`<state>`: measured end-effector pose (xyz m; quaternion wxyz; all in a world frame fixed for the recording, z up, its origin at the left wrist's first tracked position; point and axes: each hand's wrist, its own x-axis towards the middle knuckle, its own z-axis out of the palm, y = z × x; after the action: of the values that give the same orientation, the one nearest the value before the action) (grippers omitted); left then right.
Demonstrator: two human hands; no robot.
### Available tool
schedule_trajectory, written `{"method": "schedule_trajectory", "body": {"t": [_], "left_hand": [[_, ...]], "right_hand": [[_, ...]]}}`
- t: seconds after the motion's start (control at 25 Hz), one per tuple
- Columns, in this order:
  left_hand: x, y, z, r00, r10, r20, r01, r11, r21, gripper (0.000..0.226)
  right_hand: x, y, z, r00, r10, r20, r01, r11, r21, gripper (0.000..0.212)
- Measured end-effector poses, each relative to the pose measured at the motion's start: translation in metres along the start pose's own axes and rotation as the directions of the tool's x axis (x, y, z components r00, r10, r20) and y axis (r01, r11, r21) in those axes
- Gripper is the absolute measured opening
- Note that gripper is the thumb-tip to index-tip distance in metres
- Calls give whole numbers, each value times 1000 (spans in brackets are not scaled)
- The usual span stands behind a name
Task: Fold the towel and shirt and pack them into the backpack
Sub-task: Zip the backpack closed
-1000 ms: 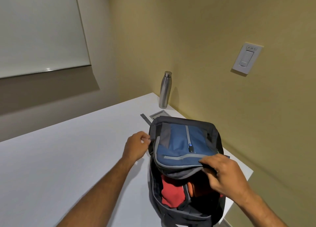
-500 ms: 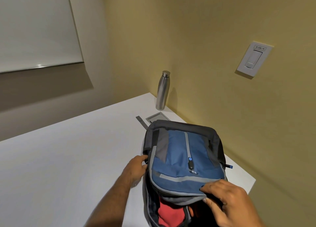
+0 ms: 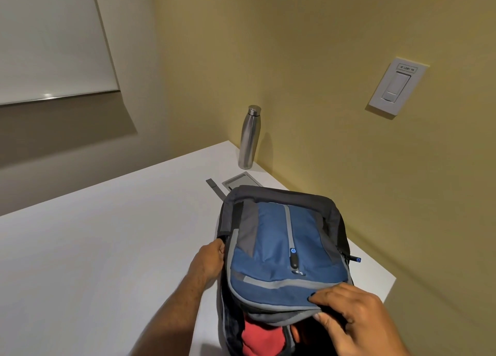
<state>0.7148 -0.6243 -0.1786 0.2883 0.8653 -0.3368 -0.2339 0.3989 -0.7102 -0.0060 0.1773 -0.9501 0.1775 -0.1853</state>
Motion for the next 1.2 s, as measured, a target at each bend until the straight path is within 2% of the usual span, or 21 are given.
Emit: {"method": "schedule_trajectory", "body": {"t": [0.16, 0.28, 0.4, 0.48, 0.52, 0.56, 0.68, 0.76, 0.84, 0.92, 1.04, 1.2], "left_hand": [[-7, -8, -14, 993, 112, 44, -118, 980, 163, 4], [-12, -14, -22, 986, 166, 25, -167, 959, 230, 13], [-21, -15, -26, 982, 185, 24, -184, 937, 297, 15], [-26, -16, -26, 981, 192, 5, -185, 937, 295, 17], [-27, -16, -26, 980, 197, -9, -186, 938, 294, 19], [-28, -15, -26, 979, 204, -19, -190, 937, 294, 20], [-30, -14, -25, 978, 205, -28, -187, 937, 296, 21], [-31, -13, -25, 980, 196, -32, -179, 940, 291, 21], [-31, -11, -25, 981, 190, -47, -169, 943, 287, 19], [-31, -8, -25, 982, 179, -54, -157, 946, 282, 18], [-30, -7, -27, 984, 175, -41, -156, 946, 283, 16], [-31, -8, -28, 986, 166, -29, -153, 952, 267, 13]], "right_hand": [[0, -1, 0, 1000, 1, 8, -1, 1000, -15, 25], [-3, 1, 1, 1000, -3, 20, 3, 1000, -1, 25], [2, -8, -3, 965, 39, 259, -17, 996, -89, 43], [10, -16, -2, 877, 74, 475, -12, 991, -133, 54], [18, -23, 2, 853, 87, 515, -36, 994, -108, 53], [28, -28, 9, 868, 69, 491, -38, 997, -74, 46], [69, -32, 43, 927, -92, 363, 142, 983, -115, 22], [105, -31, 65, 912, -184, 366, 277, 935, -221, 28], [140, -33, 82, 870, -242, 430, 397, 861, -319, 48], [165, -40, 95, 786, -270, 557, 529, 760, -379, 55], [184, -46, 112, 669, -238, 704, 676, 588, -444, 43], [193, -42, 126, 631, -196, 751, 708, 542, -454, 32]]}}
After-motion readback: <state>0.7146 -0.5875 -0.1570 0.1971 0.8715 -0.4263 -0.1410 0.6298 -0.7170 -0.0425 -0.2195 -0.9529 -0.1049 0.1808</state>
